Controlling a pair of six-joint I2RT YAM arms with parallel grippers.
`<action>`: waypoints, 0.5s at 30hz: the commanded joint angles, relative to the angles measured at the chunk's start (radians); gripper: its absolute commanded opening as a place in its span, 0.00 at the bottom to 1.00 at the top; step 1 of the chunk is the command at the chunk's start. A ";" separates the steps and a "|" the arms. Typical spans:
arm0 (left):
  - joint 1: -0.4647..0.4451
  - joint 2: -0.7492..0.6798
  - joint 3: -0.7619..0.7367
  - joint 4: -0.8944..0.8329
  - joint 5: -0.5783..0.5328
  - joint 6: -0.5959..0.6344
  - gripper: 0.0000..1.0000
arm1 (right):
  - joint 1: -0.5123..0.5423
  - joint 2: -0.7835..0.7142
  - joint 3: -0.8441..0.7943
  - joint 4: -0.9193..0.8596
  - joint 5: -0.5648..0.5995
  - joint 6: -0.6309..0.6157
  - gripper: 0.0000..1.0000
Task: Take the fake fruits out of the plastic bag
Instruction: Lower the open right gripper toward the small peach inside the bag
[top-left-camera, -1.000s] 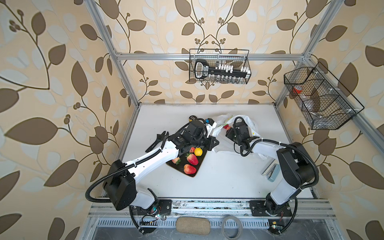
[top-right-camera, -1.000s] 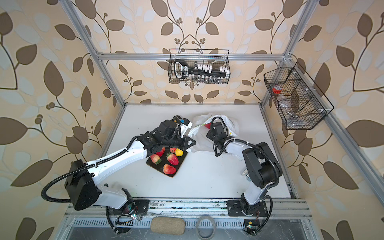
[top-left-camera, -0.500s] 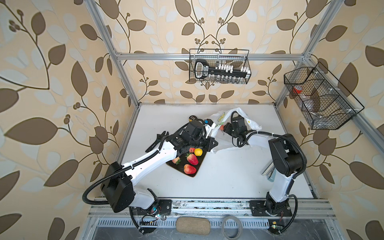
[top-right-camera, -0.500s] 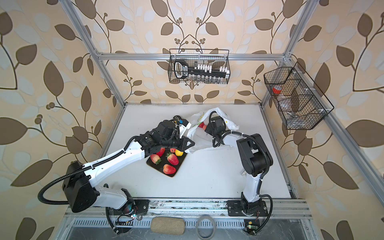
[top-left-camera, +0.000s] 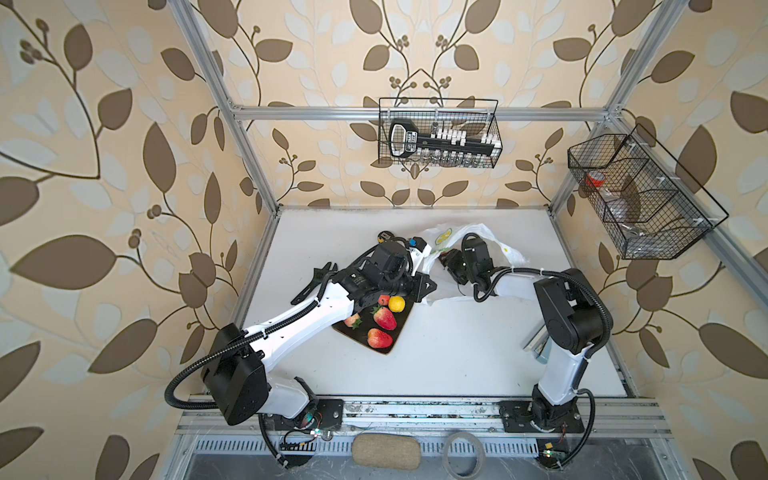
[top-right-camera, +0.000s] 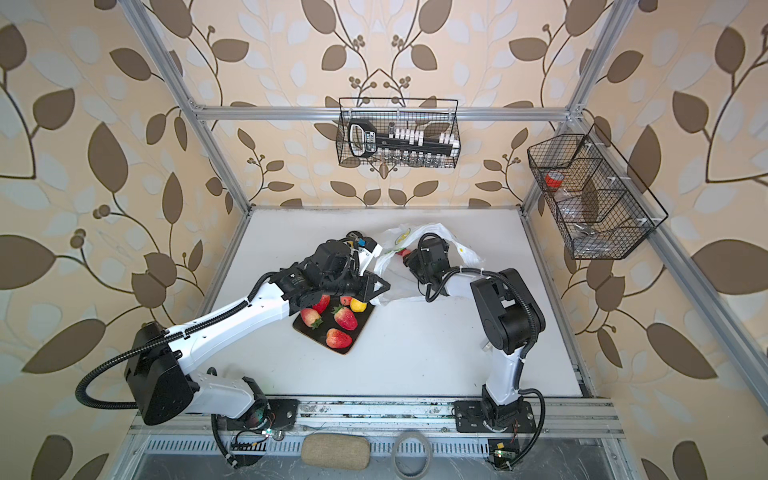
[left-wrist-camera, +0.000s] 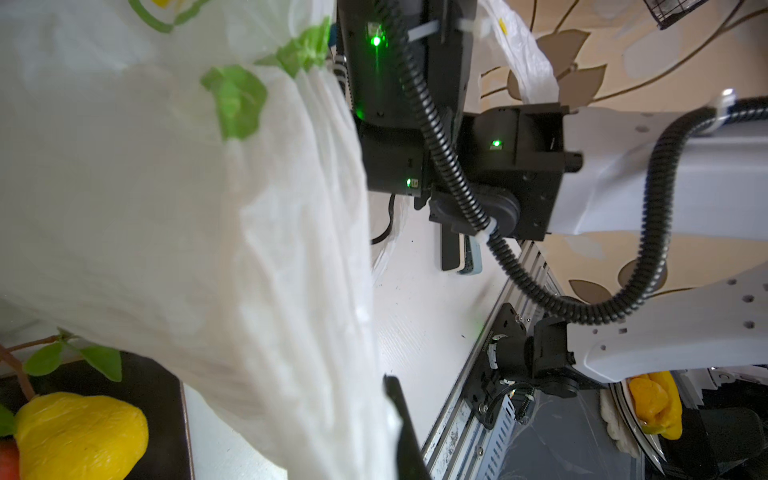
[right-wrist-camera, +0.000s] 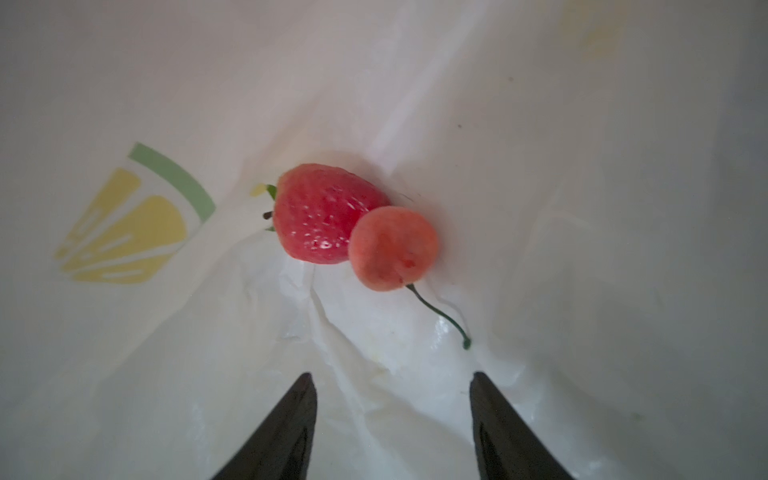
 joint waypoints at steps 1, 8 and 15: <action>-0.007 -0.027 0.035 0.054 0.020 -0.018 0.00 | 0.019 -0.039 -0.023 0.023 0.092 0.231 0.59; -0.007 -0.007 0.098 0.009 0.093 0.017 0.00 | 0.083 0.021 0.120 -0.043 0.287 0.349 0.66; -0.008 -0.021 0.091 0.002 0.096 0.025 0.00 | 0.089 0.099 0.255 -0.238 0.393 0.243 0.70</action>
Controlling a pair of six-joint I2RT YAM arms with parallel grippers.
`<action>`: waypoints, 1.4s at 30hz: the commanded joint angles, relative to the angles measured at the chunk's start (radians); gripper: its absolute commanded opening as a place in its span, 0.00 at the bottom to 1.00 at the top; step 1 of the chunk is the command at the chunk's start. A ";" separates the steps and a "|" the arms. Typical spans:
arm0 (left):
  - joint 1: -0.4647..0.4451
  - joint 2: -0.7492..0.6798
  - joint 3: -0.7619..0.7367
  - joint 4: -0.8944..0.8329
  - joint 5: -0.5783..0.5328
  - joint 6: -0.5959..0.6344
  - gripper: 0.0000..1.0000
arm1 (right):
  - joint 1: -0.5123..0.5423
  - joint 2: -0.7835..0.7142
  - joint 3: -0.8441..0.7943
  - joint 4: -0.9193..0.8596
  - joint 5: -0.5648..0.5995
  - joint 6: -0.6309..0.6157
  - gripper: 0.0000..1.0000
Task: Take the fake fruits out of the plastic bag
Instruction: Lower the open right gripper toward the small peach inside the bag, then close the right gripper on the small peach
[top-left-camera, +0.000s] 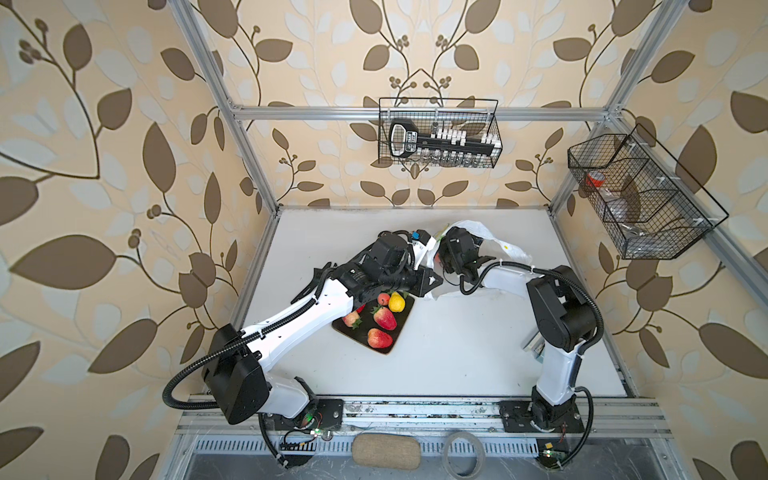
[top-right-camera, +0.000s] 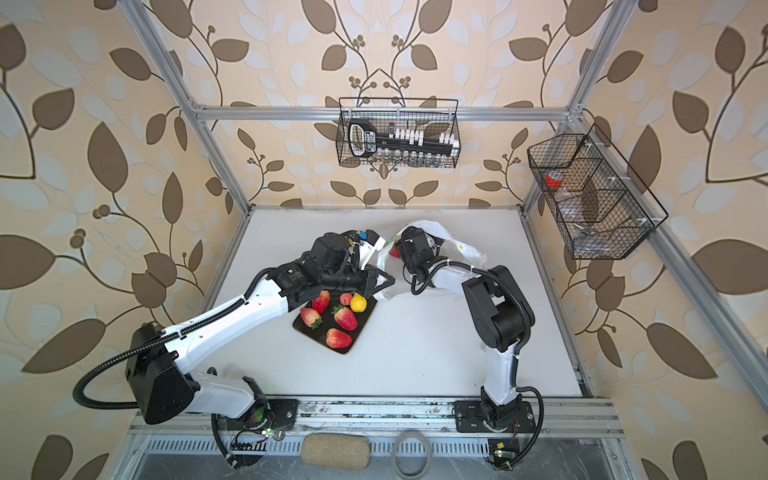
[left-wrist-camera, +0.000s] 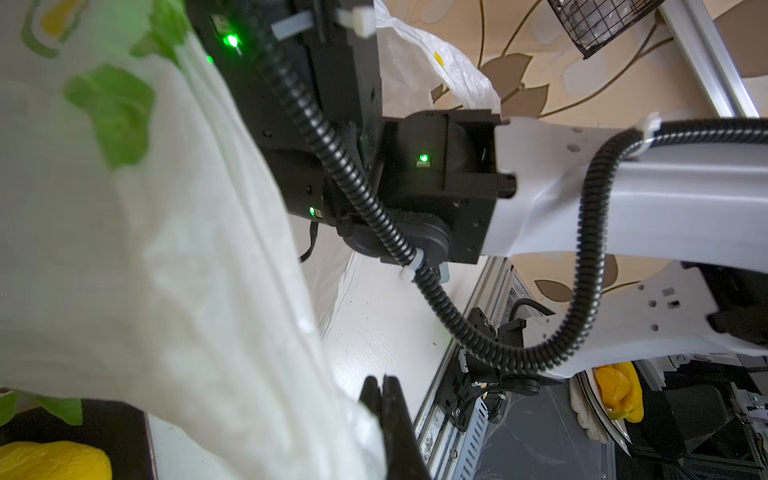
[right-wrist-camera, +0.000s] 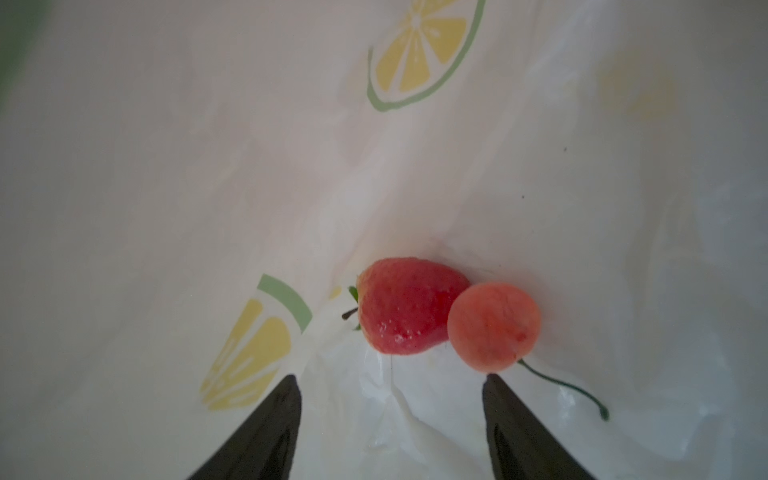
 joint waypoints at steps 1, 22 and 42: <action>-0.007 -0.025 0.026 0.006 0.033 0.027 0.00 | -0.001 0.053 0.059 -0.145 0.122 -0.002 0.70; -0.008 -0.067 -0.030 -0.009 -0.002 0.024 0.00 | -0.006 0.299 0.323 -0.349 0.013 -0.269 0.64; -0.008 -0.071 -0.073 -0.013 -0.151 -0.014 0.00 | -0.063 0.077 0.141 -0.282 0.010 -0.379 0.29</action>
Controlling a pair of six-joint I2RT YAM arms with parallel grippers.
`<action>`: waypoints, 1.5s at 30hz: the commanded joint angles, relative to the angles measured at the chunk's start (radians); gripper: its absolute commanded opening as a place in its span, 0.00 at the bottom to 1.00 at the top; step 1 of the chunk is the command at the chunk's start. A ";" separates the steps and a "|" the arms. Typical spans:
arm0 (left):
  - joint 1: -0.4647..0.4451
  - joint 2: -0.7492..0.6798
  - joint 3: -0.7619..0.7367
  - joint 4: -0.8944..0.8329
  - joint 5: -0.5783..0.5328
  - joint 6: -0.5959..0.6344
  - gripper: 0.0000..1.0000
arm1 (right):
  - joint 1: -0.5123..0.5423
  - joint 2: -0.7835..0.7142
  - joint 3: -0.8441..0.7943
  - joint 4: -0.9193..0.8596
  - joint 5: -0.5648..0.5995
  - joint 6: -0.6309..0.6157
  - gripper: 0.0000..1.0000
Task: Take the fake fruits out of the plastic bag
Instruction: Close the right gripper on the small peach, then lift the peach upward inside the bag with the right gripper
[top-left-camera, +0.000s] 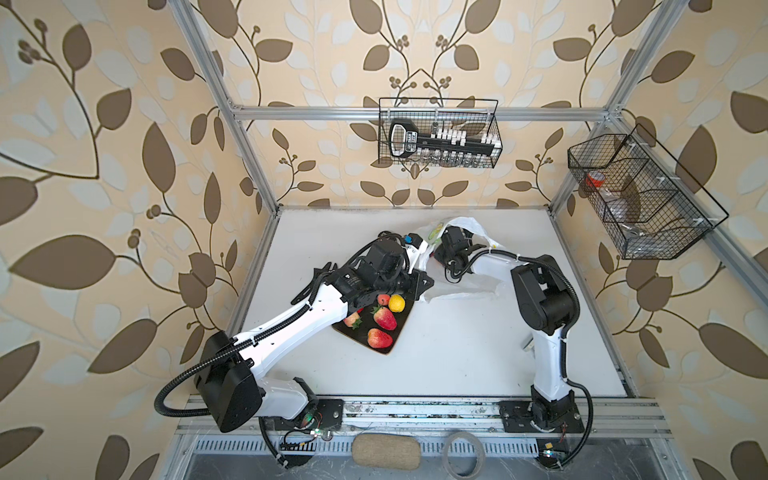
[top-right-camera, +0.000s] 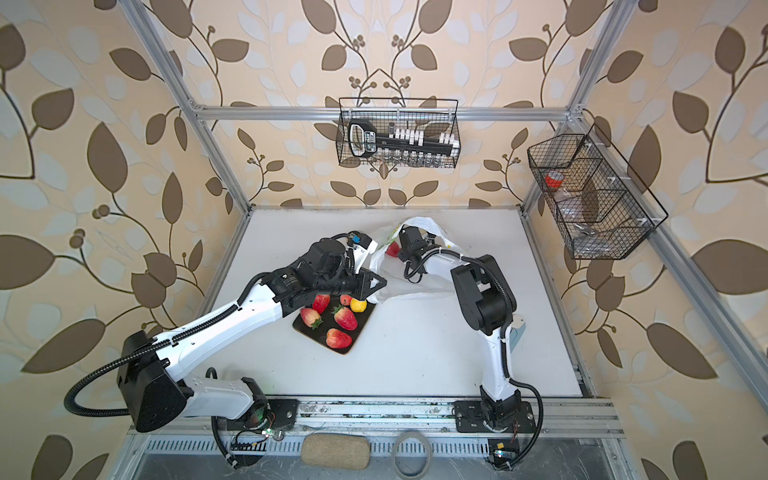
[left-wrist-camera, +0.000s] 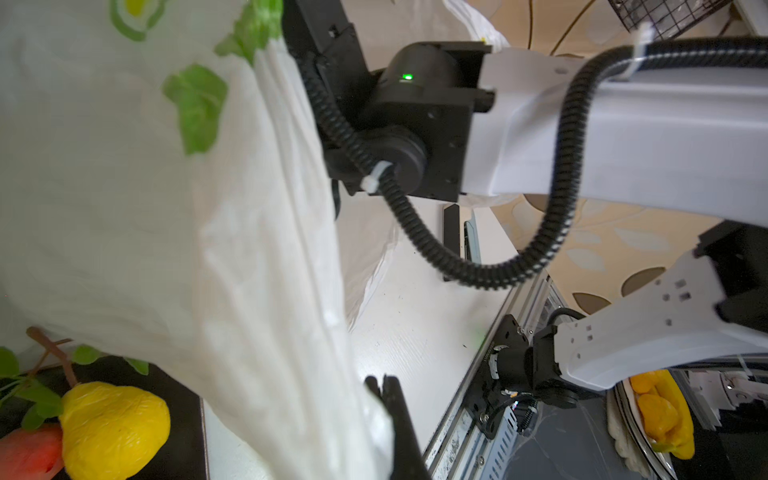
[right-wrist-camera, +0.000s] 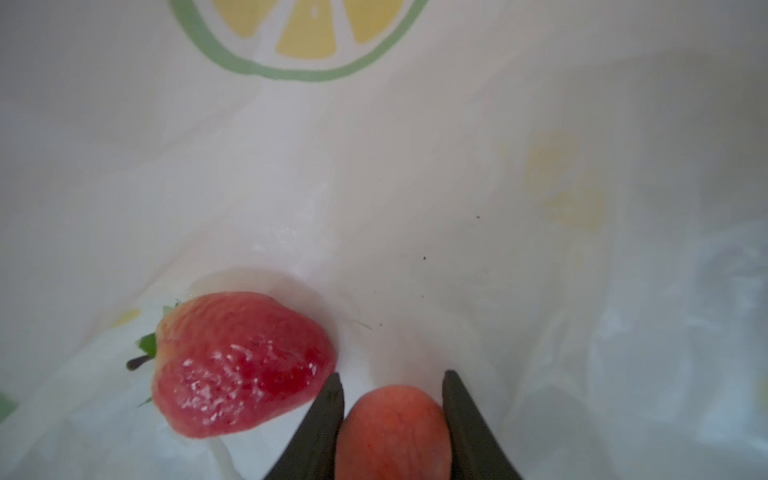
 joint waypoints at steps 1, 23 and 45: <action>-0.007 -0.016 -0.017 0.019 -0.036 -0.013 0.00 | -0.028 -0.089 -0.065 0.014 -0.010 -0.035 0.29; -0.007 0.134 0.095 0.101 -0.097 -0.028 0.00 | -0.076 -0.288 -0.315 0.112 -0.386 -0.211 0.29; 0.037 0.302 0.282 0.026 -0.165 -0.034 0.00 | -0.068 -0.566 -0.428 -0.012 -0.496 -0.688 0.31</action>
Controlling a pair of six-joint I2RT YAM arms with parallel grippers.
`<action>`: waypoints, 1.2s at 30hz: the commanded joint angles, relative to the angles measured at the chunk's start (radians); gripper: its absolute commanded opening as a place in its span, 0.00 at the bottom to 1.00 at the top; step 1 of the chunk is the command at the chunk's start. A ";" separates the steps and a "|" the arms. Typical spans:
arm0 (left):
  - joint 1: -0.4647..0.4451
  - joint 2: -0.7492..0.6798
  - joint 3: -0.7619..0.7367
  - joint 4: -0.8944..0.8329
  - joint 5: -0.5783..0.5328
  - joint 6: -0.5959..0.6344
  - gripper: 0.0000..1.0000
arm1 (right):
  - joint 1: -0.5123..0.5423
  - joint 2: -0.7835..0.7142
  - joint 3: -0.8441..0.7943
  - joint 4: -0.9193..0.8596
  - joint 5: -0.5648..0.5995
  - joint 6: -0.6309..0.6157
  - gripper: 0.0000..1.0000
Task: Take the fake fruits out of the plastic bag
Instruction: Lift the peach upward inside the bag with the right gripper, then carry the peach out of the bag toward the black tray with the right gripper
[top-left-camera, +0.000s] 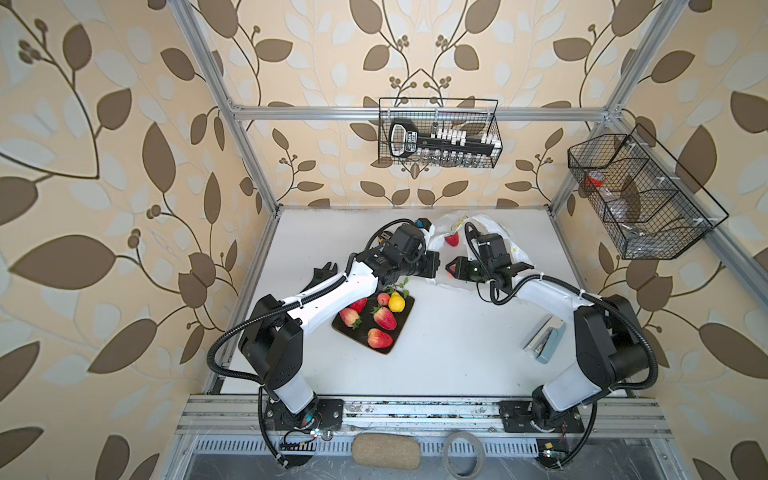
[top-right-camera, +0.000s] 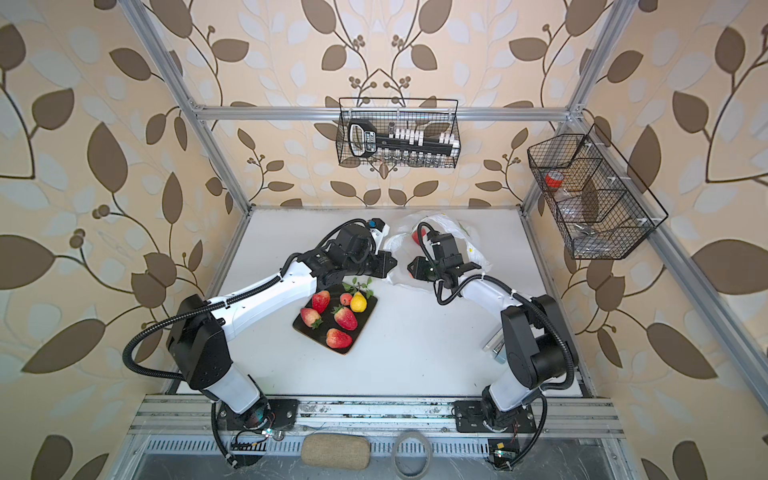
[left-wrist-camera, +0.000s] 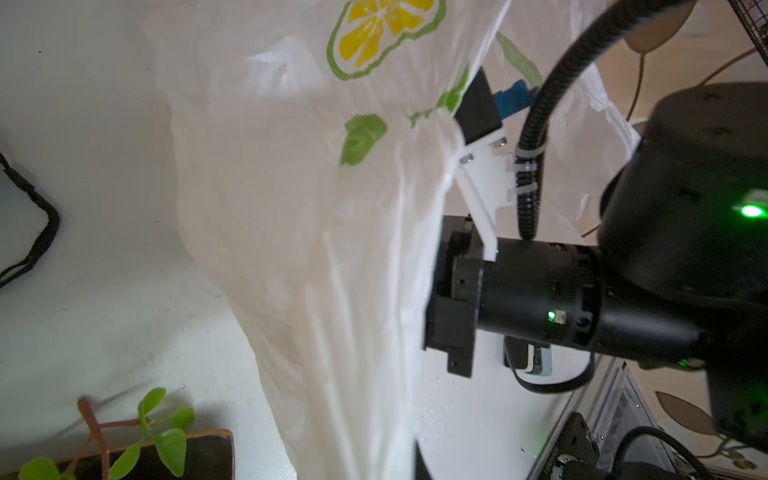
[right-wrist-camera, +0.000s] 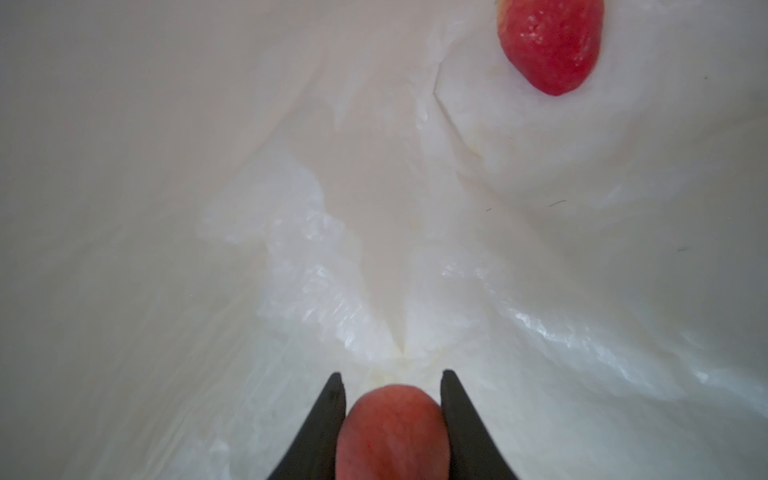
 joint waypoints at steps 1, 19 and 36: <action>0.017 0.004 0.055 -0.013 -0.005 -0.001 0.00 | 0.006 -0.071 -0.021 -0.057 -0.029 -0.110 0.31; 0.044 -0.016 0.017 -0.020 0.024 -0.053 0.10 | 0.006 -0.377 -0.010 -0.232 -0.146 -0.253 0.32; 0.051 -0.361 -0.161 -0.109 -0.012 -0.029 0.99 | 0.151 -0.434 0.244 -0.354 -0.129 -0.238 0.34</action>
